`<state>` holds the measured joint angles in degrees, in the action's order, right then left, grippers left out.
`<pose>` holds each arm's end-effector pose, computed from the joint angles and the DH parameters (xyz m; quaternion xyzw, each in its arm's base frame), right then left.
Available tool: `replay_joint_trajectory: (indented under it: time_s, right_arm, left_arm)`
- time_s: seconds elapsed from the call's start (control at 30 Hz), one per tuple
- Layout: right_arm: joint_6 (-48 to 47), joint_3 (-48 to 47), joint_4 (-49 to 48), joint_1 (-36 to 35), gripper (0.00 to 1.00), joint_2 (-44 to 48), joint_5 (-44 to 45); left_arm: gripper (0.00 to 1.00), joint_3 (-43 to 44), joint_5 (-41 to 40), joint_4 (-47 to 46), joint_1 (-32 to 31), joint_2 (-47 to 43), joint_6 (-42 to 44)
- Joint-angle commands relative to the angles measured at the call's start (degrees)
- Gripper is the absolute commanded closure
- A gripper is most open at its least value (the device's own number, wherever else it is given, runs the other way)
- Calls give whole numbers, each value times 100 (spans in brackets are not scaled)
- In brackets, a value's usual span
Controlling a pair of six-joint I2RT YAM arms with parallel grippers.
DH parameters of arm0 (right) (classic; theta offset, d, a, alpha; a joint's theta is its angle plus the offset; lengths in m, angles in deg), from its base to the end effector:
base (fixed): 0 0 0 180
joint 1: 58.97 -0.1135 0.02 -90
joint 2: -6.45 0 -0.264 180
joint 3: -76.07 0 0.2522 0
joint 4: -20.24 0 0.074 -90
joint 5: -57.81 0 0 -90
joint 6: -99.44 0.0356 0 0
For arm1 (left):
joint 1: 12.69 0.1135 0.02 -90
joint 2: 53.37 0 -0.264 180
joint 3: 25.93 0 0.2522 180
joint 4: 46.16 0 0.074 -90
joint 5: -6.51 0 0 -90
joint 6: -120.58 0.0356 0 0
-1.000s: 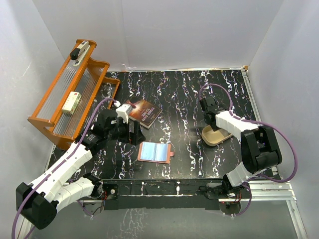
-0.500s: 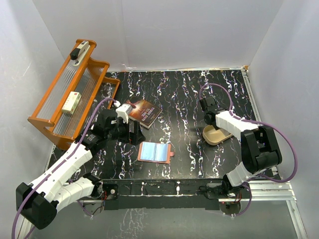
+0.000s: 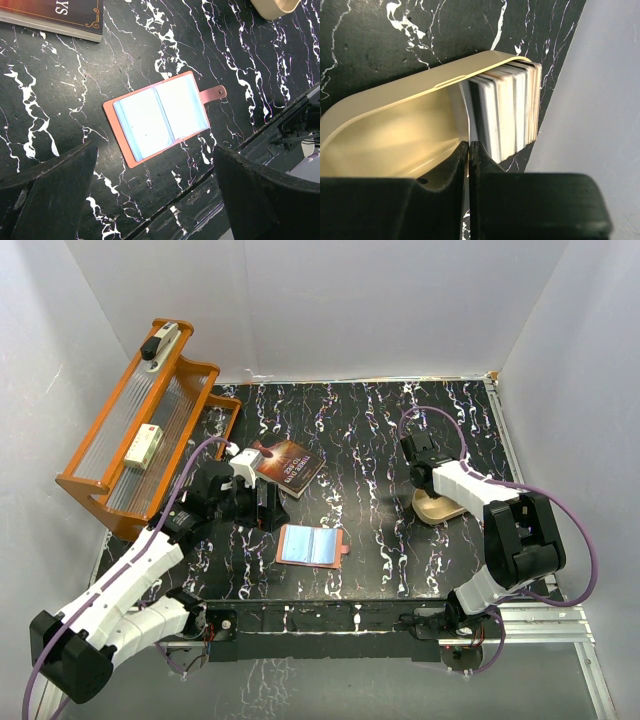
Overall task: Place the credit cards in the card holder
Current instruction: Pick up the credit card from the storage box.
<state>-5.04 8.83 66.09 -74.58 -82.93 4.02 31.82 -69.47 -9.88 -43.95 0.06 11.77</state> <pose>0.2842 0.0576 0.1872 -0.1849 0.9164 -0.3032 0.1844 0.1719 -0.1144 0.2871 0.1530 0.8564 -0.3004 0.3911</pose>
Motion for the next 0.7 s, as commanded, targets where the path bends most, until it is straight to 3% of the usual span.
replay_joint_trajectory:
  time_s: [0.0, 0.37, 0.67]
  right_arm:
    - [148, -426, 77, 37, 100, 162, -43]
    - [441, -933, 780, 39, 100, 345, -680]
    - [1307, -1711, 1293, -185, 100, 840, -1527]
  left_arm:
    - [1, 11, -84, 84, -5, -154, 78]
    - [1, -4, -156, 120, -15, -97, 58]
    - [6, -42, -243, 129, -11, 161, -175]
